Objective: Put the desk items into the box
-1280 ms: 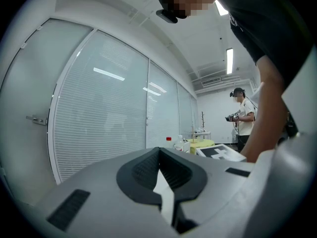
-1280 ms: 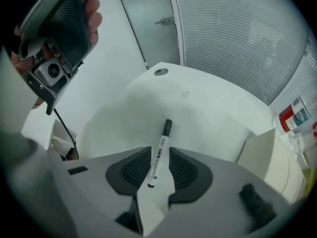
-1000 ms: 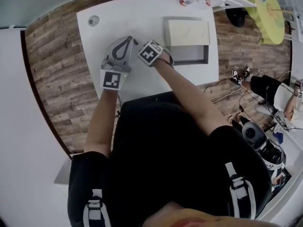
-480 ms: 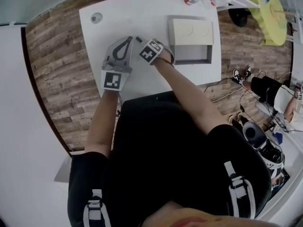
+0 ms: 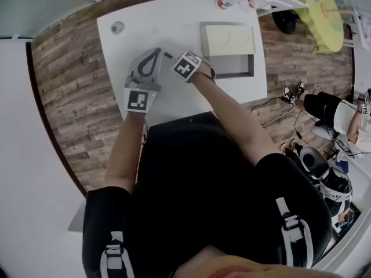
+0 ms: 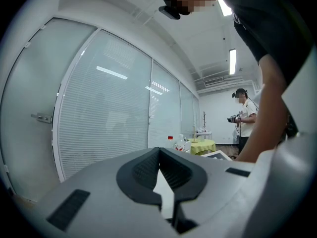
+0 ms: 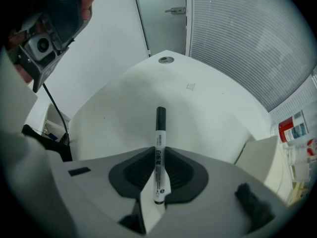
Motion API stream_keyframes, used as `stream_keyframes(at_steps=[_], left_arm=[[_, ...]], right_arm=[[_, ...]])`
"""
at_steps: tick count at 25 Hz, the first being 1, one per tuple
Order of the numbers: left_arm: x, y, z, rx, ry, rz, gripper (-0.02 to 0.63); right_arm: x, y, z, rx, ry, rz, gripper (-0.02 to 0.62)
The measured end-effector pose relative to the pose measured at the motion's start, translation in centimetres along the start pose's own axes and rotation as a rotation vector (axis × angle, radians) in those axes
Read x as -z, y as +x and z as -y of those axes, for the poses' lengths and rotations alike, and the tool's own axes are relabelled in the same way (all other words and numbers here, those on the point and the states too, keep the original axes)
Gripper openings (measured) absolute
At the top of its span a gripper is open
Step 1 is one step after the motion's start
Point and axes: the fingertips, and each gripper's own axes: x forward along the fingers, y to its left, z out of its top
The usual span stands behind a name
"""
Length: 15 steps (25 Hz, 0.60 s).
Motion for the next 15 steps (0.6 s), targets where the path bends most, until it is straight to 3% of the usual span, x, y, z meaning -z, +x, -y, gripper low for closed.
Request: stream_keyframes(at_steps=[10,15], left_arm=[[-1.3,-1.3,2.6,0.029,0.046,-0.008,0.011],[-2.5,-0.6,5.1,0.017,0.046,0.003,0.011]], right_arm=[[1.0,-5.1,-2.2,-0.013,-0.054,0.047,0.069],[2.9,-7.4,-3.1,-0.063,-0.097,0.056,0.069]])
